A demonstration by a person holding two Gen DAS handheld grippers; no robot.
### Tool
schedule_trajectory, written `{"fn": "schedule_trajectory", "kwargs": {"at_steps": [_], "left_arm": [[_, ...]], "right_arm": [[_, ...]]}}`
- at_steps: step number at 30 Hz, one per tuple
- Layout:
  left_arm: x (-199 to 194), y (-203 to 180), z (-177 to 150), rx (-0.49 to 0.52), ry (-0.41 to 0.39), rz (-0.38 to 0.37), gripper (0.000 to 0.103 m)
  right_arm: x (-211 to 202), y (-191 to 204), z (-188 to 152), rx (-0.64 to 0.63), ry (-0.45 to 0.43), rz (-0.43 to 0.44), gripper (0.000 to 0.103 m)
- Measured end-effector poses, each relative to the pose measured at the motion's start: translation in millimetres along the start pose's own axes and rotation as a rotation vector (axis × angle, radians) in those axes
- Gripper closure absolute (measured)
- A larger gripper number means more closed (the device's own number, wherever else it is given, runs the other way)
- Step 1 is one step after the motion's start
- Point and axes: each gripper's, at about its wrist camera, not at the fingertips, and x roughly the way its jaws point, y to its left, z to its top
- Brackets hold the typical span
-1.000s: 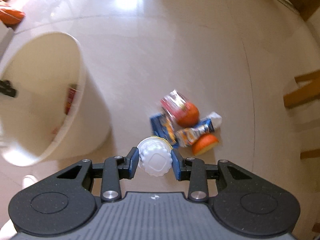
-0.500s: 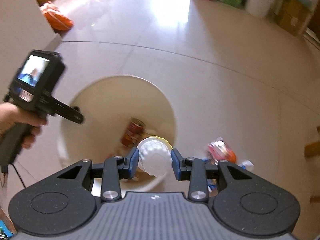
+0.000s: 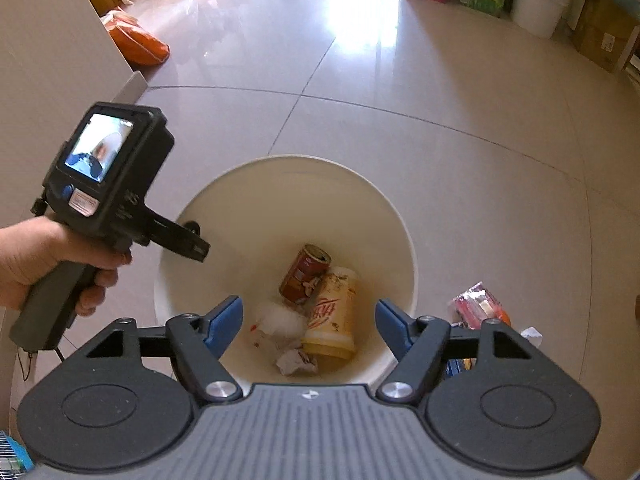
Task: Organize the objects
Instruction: 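Carry the white cap into the bin and open the right tool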
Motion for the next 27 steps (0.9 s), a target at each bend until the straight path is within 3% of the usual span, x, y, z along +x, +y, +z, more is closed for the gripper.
{"fn": "schedule_trajectory", "kwargs": {"at_steps": [15, 27], "left_arm": [[5.4, -3.0, -0.4, 0.008, 0.009, 0.006, 0.095], [2.3, -3.0, -0.9, 0.004, -0.003, 0.014, 0.095]], "right_arm": [[-1.4, -27.7, -5.1, 0.039, -0.003, -0.067, 0.025], [17.1, -96.7, -41.9, 0.096, 0.004, -0.196, 0.025]]}}
